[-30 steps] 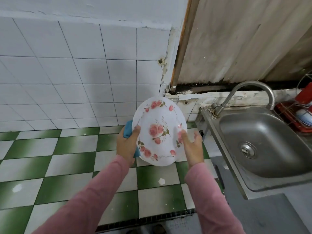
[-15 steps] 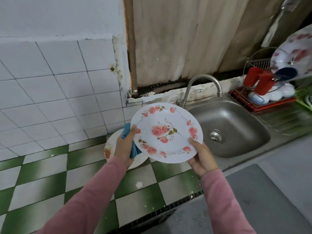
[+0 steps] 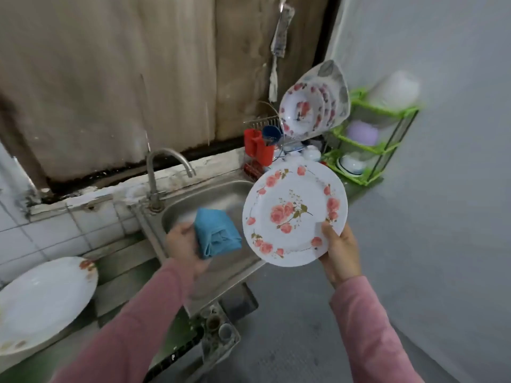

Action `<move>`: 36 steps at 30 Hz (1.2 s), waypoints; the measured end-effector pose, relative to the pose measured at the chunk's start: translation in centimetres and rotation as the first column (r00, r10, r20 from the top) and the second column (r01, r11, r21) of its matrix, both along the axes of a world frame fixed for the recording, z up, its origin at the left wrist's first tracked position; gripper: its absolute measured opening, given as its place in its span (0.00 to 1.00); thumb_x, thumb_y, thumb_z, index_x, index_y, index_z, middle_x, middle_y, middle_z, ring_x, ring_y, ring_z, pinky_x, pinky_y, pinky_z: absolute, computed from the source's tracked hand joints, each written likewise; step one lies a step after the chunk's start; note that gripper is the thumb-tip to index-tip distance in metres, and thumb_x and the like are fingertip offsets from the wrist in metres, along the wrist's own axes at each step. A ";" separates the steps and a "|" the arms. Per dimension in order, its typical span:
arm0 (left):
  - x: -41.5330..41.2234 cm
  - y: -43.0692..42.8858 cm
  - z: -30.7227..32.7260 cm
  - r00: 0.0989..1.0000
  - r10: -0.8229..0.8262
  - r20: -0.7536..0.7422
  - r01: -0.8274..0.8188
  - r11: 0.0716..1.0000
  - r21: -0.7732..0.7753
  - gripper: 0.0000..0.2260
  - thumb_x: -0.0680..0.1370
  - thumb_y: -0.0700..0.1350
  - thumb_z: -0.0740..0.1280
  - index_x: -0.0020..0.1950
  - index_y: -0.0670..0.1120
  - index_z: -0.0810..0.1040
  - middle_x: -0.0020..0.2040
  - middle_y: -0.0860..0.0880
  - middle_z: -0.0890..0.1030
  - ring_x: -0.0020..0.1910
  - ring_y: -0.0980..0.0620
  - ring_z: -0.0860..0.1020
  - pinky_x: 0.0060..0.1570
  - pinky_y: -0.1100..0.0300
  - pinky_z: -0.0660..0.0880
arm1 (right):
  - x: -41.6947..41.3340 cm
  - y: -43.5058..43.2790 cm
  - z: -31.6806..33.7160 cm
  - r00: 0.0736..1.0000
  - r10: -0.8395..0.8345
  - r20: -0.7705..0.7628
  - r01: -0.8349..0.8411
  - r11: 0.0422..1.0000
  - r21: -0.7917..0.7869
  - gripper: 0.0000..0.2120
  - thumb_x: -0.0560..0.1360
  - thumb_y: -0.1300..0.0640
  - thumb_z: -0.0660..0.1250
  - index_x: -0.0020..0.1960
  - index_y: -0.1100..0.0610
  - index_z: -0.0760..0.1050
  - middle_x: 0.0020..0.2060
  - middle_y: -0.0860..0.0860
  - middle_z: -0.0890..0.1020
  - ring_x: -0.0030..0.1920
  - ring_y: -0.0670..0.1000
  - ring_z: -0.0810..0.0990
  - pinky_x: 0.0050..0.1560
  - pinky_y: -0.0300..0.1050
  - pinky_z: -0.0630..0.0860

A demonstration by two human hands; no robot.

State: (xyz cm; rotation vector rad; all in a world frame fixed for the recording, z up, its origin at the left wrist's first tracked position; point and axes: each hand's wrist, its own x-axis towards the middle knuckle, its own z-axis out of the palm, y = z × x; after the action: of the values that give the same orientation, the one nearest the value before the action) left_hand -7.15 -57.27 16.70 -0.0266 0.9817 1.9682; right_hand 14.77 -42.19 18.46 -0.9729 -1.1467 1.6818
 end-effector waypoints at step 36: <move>-5.7 51.8 10.8 0.385 0.186 -0.904 -0.613 0.783 -0.100 0.10 0.79 0.43 0.68 0.55 0.47 0.67 0.43 0.53 0.73 0.40 0.52 0.75 0.38 0.57 0.73 | -17.9 43.6 8.5 0.986 -0.003 0.167 -0.115 0.712 0.693 0.18 0.84 0.63 0.56 0.73 0.59 0.69 0.48 0.47 0.77 0.50 0.49 0.76 0.46 0.22 0.67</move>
State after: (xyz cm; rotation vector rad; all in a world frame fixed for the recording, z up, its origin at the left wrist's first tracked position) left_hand -12.87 -5.50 27.53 0.6090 2.2911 2.1604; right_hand -3.12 1.39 26.98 -0.5731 -1.7604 1.0453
